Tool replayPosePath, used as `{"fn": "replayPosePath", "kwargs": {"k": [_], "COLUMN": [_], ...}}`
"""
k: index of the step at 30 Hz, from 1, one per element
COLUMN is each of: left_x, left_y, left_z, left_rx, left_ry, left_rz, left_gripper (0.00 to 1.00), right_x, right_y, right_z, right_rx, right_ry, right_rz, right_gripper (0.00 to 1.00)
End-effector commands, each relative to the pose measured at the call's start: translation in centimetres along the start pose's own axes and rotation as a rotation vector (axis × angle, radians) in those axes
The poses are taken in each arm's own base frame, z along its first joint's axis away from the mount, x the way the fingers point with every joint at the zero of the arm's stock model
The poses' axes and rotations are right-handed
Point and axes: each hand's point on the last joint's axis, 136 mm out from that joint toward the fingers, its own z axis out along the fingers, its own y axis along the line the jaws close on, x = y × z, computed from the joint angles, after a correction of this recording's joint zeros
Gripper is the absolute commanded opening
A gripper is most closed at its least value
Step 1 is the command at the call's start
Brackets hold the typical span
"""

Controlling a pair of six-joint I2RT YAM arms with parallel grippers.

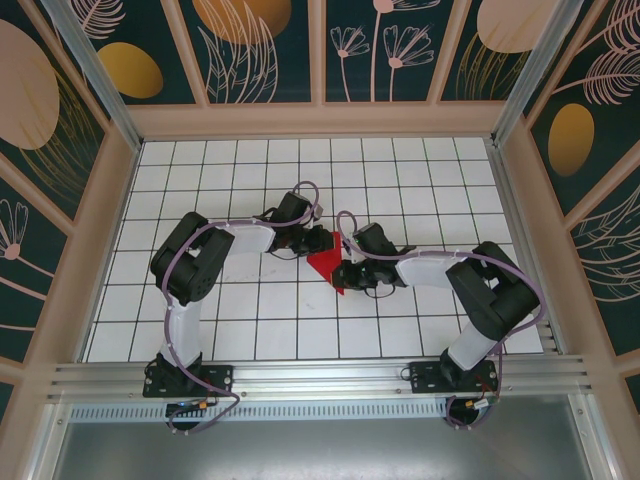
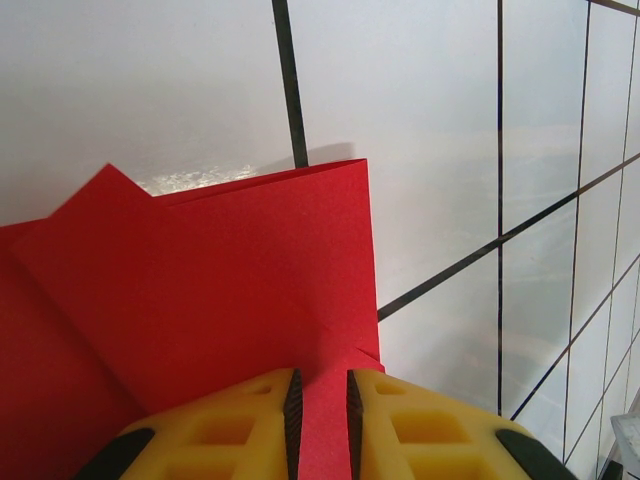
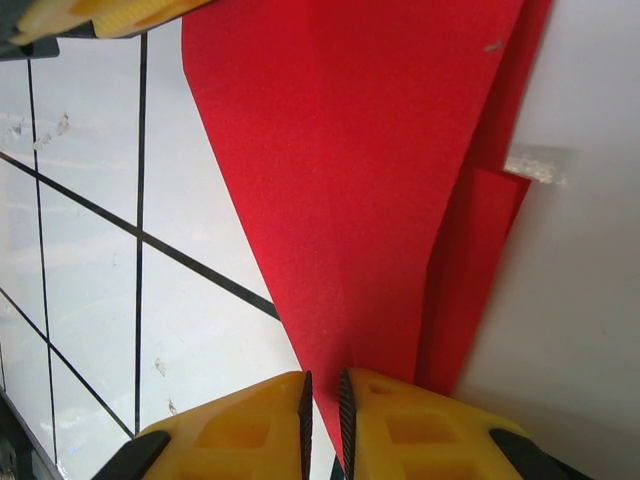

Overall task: Fold a paper plane with a square sheet of paper (fold left side to right side)
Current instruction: Fourth fold the wing at the center of the table.

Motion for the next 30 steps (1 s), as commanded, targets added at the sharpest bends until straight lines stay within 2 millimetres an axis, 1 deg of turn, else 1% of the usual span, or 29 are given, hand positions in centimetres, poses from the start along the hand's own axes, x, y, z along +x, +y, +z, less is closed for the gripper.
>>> {"fn": "replayPosePath", "kwargs": {"k": [1, 7, 14, 22, 27, 30], "left_x": [2.8, 2.8, 2.7, 2.8, 2.7, 2.7], "left_y": [4.0, 4.2, 4.1, 4.3, 4.4, 4.5], "left_z": [1.1, 1.1, 1.2, 1.2, 1.2, 1.2], "left_rx": [-0.124, -0.128, -0.130, -0.138, -0.142, -0.144], "left_ry": [0.071, 0.072, 0.072, 0.074, 0.071, 0.069], "left_rz": [-0.054, -0.054, -0.052, -0.053, -0.053, -0.054], "left_gripper": [0.23, 0.23, 0.23, 0.22, 0.22, 0.22], "right_x": [1.5, 2.5, 4.0, 5.8, 7.2, 7.7], "right_y": [-1.6, -2.6, -3.1, -4.3, -4.7, -4.9], "right_z": [0.0, 0.1, 0.1, -0.7, -0.9, -1.1], "right_rx": [0.074, 0.103, 0.107, 0.152, 0.167, 0.173], "right_ry": [0.049, 0.070, 0.104, 0.140, 0.173, 0.179], "right_rz": [0.036, 0.057, 0.075, 0.095, 0.095, 0.099], "right_gripper": [0.19, 0.19, 0.15, 0.13, 0.13, 0.13]}}
